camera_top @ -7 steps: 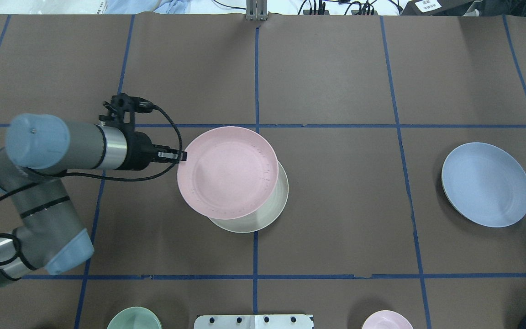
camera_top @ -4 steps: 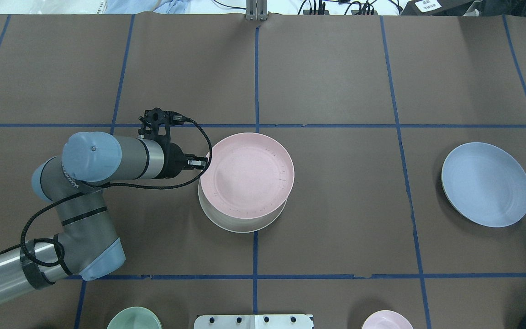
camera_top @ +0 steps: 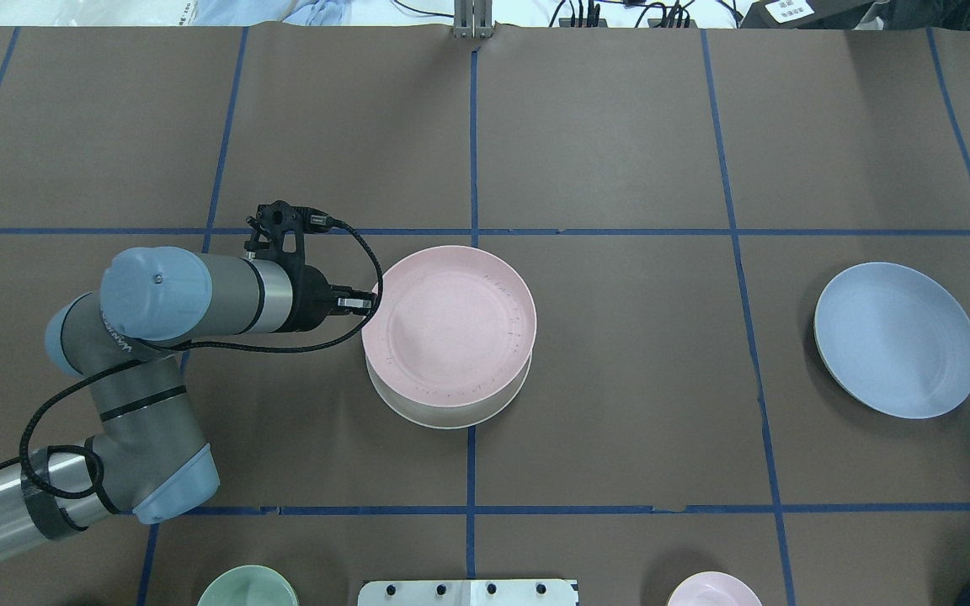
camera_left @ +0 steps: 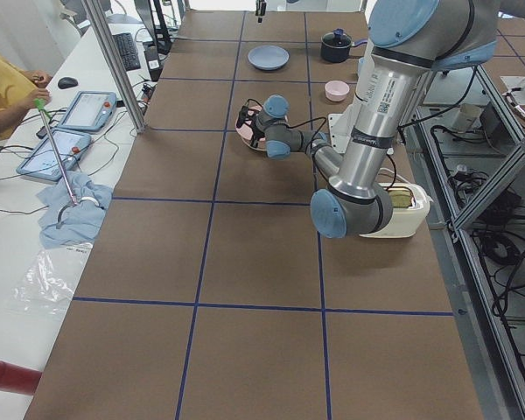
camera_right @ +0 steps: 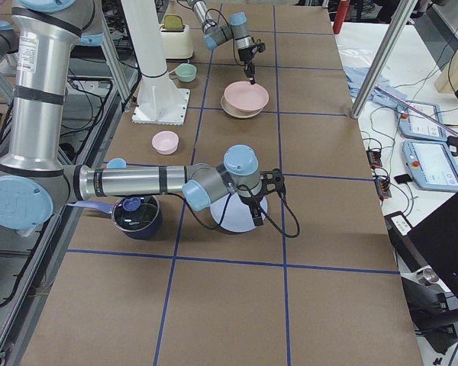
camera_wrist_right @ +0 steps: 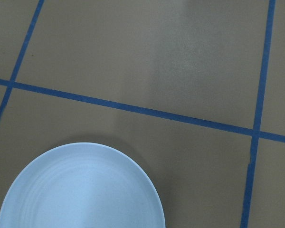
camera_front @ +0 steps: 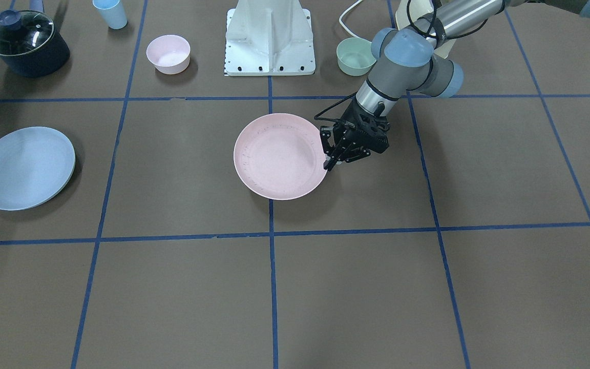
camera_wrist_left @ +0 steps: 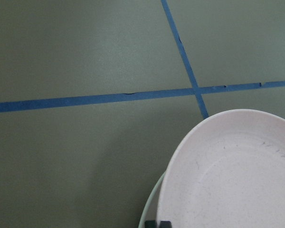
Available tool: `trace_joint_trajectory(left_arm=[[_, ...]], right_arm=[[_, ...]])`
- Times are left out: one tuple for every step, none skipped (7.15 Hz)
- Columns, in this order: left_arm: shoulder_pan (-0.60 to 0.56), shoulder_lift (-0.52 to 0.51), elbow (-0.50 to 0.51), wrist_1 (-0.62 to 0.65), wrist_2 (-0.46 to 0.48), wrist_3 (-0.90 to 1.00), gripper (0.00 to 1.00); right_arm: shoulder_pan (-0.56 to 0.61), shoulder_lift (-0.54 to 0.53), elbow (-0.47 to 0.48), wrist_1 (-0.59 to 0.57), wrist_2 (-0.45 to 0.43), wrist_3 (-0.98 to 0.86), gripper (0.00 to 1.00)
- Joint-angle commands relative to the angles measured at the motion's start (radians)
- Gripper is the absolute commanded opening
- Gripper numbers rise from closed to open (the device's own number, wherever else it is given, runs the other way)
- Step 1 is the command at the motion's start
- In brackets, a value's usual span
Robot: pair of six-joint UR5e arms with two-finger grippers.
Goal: Stack three plates with pink and blue
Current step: 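Lower the pink plate onto the cream plate and open the left gripper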
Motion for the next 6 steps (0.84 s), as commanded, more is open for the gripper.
trace_joint_trajectory(left_arm=[[0.007,0.027,-0.012,0.002,0.003,0.001,0.0],[0.011,0.021,-0.013,0.002,0.004,0.001,0.0],[0.025,0.017,-0.012,0.003,0.004,-0.001,0.0],[0.034,0.014,-0.01,0.003,0.006,-0.003,0.0],[0.04,0.014,-0.009,0.003,0.006,-0.003,0.0],[0.04,0.014,-0.007,0.003,0.006,-0.003,0.0]], right_arm=[[0.0,0.0,0.0,-0.001,0.0,0.0,1.0],[0.0,0.0,0.0,0.0,0.0,-0.001,1.0],[0.0,0.0,-0.001,-0.001,0.0,-0.001,1.0],[0.0,0.0,-0.002,-0.002,0.0,-0.003,1.0],[0.0,0.0,-0.002,-0.002,0.0,-0.003,1.0],[0.0,0.0,-0.002,-0.002,0.0,-0.003,1.0]])
